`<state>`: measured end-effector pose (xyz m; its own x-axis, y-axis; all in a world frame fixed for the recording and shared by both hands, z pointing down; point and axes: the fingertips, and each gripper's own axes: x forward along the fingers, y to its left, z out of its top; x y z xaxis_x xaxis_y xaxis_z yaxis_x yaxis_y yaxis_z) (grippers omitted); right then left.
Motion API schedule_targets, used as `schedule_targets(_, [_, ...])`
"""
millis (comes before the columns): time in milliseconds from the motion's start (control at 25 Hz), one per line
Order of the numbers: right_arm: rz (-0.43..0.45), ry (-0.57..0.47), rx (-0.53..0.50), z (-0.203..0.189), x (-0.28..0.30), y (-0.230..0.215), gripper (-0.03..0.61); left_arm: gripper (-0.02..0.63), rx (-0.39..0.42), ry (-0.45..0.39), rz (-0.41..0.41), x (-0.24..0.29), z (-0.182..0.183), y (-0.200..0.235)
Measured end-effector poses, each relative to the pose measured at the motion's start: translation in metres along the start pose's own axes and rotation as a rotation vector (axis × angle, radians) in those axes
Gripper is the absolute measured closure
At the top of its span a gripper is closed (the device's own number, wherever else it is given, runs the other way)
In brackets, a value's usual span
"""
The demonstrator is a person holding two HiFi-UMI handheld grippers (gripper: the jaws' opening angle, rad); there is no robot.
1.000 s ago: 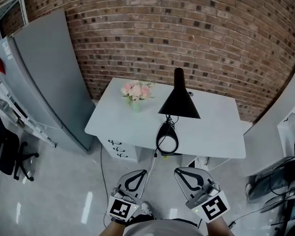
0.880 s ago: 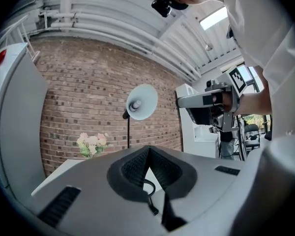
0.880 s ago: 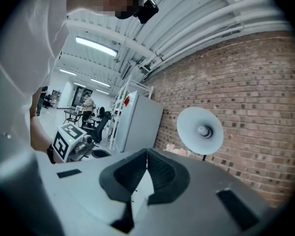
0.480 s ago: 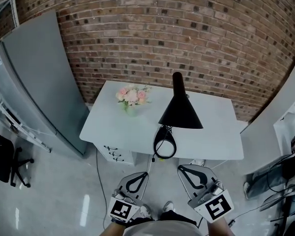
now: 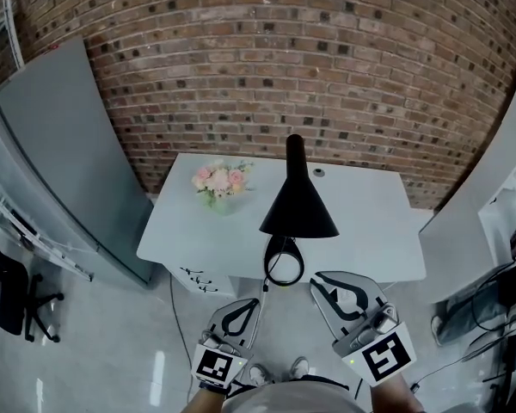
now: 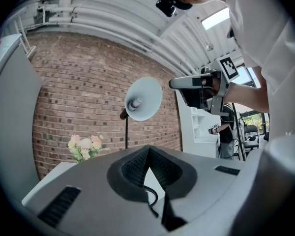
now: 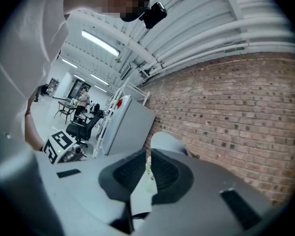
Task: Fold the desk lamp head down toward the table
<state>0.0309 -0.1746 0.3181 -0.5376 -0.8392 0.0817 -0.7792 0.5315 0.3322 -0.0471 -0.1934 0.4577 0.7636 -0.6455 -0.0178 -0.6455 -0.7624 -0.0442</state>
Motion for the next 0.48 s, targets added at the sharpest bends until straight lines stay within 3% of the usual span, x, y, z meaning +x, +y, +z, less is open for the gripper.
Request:
schedule_targets(120, [-0.018, -0.001, -0.05, 0.007, 0.0, -0.008, 0.554, 0.606, 0.003, -0.001, 0.003, 0.004, 0.001, -0.001])
schedule_targets(480, [-0.027, -0.057, -0.212, 0.029, 0.011, -0.029, 0.46, 0.606, 0.01, 0.008, 0.048, 0.002, 0.004, 0.002])
